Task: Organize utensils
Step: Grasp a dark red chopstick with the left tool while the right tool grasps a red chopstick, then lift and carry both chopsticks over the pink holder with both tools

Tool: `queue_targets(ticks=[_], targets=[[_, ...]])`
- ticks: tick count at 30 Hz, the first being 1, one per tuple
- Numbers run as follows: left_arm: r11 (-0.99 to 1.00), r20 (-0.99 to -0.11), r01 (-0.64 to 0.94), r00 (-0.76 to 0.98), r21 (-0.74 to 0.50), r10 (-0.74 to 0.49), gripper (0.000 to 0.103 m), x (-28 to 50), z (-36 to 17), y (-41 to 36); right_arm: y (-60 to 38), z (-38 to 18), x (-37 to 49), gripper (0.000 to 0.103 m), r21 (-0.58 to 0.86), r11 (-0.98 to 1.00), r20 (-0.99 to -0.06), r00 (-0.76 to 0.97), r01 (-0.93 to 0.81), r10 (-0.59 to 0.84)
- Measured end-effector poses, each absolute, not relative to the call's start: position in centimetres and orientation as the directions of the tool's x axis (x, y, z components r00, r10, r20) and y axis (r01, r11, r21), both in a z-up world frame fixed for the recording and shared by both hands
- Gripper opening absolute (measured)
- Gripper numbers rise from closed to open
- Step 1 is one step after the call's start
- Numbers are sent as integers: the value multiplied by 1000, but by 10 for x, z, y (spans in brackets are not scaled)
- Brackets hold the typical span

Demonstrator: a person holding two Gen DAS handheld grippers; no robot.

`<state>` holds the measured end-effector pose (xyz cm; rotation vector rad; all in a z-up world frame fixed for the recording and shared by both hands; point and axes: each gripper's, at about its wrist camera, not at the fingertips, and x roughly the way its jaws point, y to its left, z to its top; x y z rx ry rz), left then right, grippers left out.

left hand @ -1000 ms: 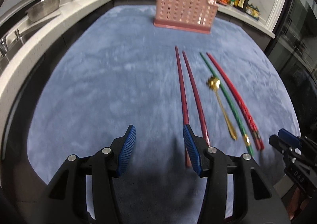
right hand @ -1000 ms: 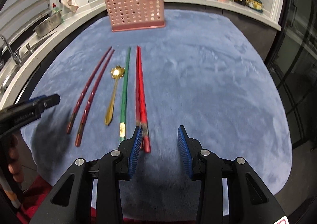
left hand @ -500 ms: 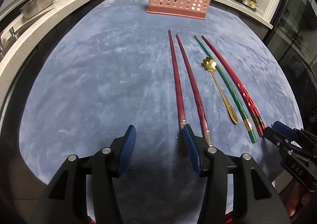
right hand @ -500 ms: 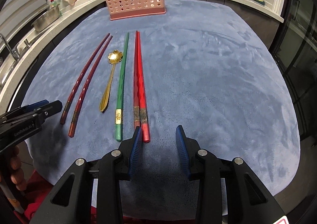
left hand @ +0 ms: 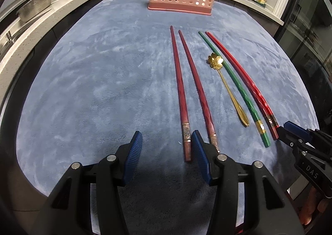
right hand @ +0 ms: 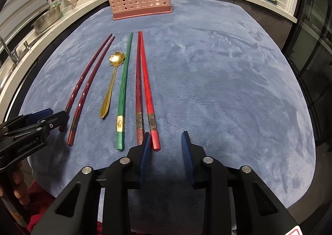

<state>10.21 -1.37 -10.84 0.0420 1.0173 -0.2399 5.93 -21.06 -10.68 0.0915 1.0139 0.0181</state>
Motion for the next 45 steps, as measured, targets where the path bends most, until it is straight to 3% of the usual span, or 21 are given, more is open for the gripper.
queue_targets(ticks=[11,21,25,45], targets=[[973,-842,219,507,-80,-183,46,104,-111,-14,-203,-109,70,10,90,996,-844,531,2,75],[961,-836,246,493,-130,-240,15,104,-110,-12,-203,-108,69,9,99,995,-842,533,0,84],[958,-834,250,492,-141,-251,7,103,-108,-12,-204,-104,68,9,107,994,-837,540,3,89],[950,-739,255,602,-181,-302,7,102,-29,-6,-212,-29,69,8,141,990,-751,654,24,91]])
